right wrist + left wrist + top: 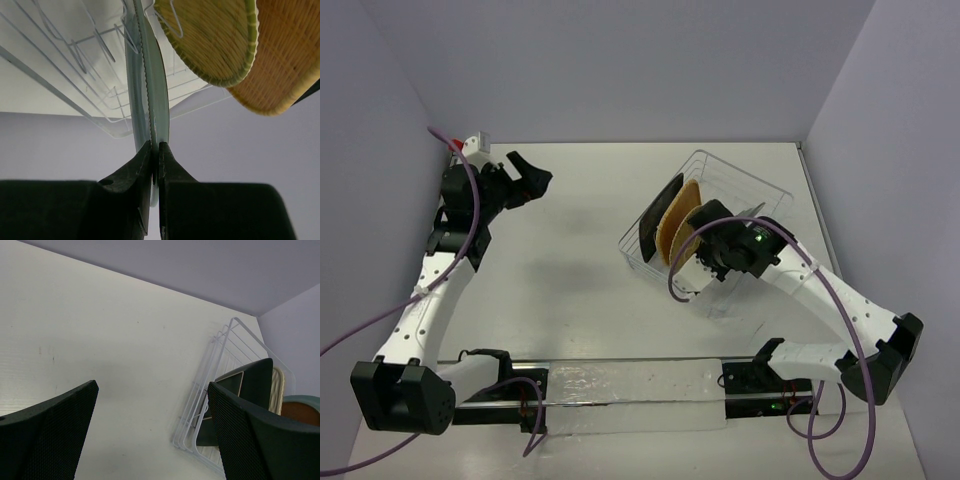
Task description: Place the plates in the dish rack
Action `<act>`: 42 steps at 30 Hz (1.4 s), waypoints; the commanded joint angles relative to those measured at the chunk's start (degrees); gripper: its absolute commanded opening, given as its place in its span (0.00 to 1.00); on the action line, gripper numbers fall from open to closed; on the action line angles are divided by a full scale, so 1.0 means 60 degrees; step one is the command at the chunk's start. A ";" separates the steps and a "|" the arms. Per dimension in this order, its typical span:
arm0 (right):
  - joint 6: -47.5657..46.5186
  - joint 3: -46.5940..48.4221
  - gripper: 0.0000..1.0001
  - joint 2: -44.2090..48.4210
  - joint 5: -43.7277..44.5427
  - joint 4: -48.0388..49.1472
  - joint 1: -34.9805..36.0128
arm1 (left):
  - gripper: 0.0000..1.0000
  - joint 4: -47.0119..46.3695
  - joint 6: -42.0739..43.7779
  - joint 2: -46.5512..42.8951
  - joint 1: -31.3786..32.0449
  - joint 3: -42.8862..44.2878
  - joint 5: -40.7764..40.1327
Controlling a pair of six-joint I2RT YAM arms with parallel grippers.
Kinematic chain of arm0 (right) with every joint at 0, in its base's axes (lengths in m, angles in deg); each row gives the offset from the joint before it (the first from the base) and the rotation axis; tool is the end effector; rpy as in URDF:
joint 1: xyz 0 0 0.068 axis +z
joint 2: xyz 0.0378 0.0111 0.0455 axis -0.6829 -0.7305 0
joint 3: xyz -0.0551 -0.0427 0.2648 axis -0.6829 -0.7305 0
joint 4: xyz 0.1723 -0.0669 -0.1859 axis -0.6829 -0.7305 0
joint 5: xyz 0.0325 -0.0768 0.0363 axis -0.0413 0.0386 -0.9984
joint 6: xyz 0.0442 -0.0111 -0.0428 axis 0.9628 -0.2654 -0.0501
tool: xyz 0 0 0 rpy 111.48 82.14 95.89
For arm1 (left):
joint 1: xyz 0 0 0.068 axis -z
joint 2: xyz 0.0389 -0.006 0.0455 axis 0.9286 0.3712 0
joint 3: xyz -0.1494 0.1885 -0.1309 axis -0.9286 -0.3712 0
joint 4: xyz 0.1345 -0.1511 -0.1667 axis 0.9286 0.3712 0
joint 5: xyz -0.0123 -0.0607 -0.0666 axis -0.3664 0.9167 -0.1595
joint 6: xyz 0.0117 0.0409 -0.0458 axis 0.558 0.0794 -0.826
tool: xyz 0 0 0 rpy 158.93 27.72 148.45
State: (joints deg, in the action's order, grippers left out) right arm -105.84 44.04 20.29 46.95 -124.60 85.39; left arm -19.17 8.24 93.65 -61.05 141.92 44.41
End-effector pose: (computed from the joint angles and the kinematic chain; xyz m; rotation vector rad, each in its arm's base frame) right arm 0.1680 0.1316 0.3257 -2.6193 1.0120 -0.7371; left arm 0.2692 -0.0432 0.3549 -0.2397 1.8320 -0.6459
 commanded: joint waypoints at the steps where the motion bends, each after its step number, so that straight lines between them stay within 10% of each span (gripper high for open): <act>1: -0.0132 -0.0053 0.00 0.0130 0.1202 0.0825 0.0408 | 0.98 0.0039 0.0132 -0.0305 0.0067 0.0192 -0.0184; 22: 0.0421 -0.1431 0.00 -0.0169 0.2375 0.1264 0.2118 | 0.98 0.0288 0.0205 -0.0612 0.0067 -0.0155 -0.0491; 34: 0.0731 -0.1293 0.40 -0.0360 0.1779 0.1264 0.2590 | 0.98 0.0643 0.0370 -0.0710 0.0067 0.0016 -0.0752; 42: 0.0920 -0.0705 0.48 -0.0353 0.1304 0.1264 0.2891 | 0.98 0.0757 0.0444 -0.1028 0.0067 0.0016 -0.0873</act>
State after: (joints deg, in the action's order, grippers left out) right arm -101.31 35.39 18.03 56.37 -118.20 101.20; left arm -14.51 9.90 89.42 -61.03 141.11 40.42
